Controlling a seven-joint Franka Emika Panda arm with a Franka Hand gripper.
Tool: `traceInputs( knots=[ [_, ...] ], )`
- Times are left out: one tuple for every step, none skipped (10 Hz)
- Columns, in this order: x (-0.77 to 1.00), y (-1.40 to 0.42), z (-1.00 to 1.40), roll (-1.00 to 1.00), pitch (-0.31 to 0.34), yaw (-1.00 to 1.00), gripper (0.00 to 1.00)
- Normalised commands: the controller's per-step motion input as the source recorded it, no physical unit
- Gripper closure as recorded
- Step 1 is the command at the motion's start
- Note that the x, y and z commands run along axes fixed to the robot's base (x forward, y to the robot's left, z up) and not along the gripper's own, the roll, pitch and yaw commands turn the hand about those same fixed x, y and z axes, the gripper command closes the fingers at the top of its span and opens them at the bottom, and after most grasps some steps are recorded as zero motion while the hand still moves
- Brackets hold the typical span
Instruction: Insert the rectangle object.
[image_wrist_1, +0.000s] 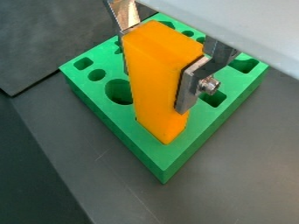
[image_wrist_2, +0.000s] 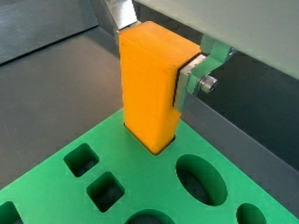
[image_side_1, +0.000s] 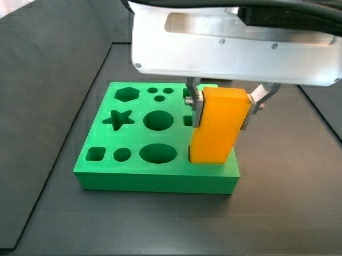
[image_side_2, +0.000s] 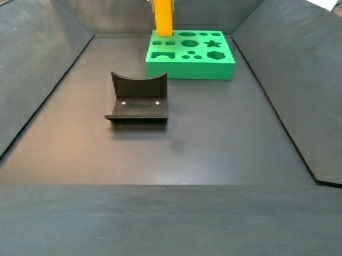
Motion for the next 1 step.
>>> traceInputs(
  knots=[
    [0.00,0.00,0.00,0.00,0.000,0.00,1.00]
  ],
)
